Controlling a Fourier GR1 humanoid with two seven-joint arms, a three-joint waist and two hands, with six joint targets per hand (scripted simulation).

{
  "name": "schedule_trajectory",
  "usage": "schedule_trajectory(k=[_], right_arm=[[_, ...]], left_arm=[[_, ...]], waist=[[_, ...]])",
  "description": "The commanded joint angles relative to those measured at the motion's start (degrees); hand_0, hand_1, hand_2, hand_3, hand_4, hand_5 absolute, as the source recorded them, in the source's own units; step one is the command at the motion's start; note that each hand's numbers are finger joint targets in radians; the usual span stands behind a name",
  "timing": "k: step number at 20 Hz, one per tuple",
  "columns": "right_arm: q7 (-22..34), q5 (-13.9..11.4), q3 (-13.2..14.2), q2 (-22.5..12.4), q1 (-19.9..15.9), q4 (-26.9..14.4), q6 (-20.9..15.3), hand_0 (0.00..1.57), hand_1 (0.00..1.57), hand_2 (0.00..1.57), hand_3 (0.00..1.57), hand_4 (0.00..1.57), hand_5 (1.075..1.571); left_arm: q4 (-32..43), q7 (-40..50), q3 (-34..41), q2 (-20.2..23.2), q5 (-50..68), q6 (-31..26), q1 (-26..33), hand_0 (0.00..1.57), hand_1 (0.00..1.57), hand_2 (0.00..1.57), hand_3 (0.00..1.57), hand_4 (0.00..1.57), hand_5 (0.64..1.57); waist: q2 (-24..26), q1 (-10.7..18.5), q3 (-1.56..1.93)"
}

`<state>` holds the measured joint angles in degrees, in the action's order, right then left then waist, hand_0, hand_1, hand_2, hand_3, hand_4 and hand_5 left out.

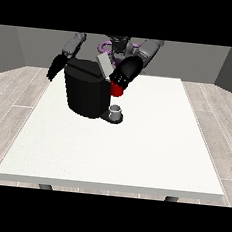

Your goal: Insert the coffee pod into the coffee machine and close the lid

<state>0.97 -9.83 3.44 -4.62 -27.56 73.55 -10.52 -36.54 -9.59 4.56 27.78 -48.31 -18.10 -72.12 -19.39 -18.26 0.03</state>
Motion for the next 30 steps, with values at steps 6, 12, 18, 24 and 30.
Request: schedule_trajectory(k=[6, 12, 18, 24, 30], right_arm=[[1.71, -1.42, -1.13, 0.93, 0.9, 0.03, -1.37, 0.0, 0.0, 0.0, 0.0, 0.0, 1.571], [0.83, -0.47, -0.55, 0.77, -1.27, 0.31, -0.74, 0.0, 0.0, 0.0, 0.0, 0.08, 1.571], [1.18, -0.35, 0.04, -0.87, -0.92, 1.84, 0.04, 0.0, 0.0, 0.0, 0.0, 0.07, 1.571], [0.52, -2.65, -2.64, 0.27, 0.31, 1.81, -0.44, 0.0, 0.0, 0.0, 0.0, 0.19, 1.571], [2.34, -3.06, -2.23, 1.38, -0.4, 1.37, -2.43, 0.0, 0.0, 0.0, 0.0, 0.21, 1.571]], left_arm=[[0.99, -0.2, 1.39, -2.54, 0.47, 2.94, 0.27, 1.14, 1.14, 1.14, 0.96, 0.0, 1.571], [0.8, -3.05, 2.32, 0.32, 0.38, 3.25, -2.71, 1.24, 1.24, 1.2, 0.97, 0.0, 1.571], [1.31, -6.66, 2.45, 2.85, -0.93, 6.35, -0.74, 1.22, 1.22, 1.17, 0.89, 0.0, 1.571], [0.89, -7.28, 0.69, 2.09, -3.49, 9.2, -0.78, 0.81, 0.81, 0.91, 0.66, 0.0, 1.571], [2.23, -5.59, 0.69, 2.45, -4.54, 8.53, -1.05, 0.0, 0.0, 0.62, 0.49, 0.0, 1.571]], waist=[[1.07, 0.1, -0.04], [-2.01, -0.72, -0.02], [-3.49, -1.25, -0.04], [-4.22, -2.39, -0.03], [-2.7, -1.4, -0.03]])
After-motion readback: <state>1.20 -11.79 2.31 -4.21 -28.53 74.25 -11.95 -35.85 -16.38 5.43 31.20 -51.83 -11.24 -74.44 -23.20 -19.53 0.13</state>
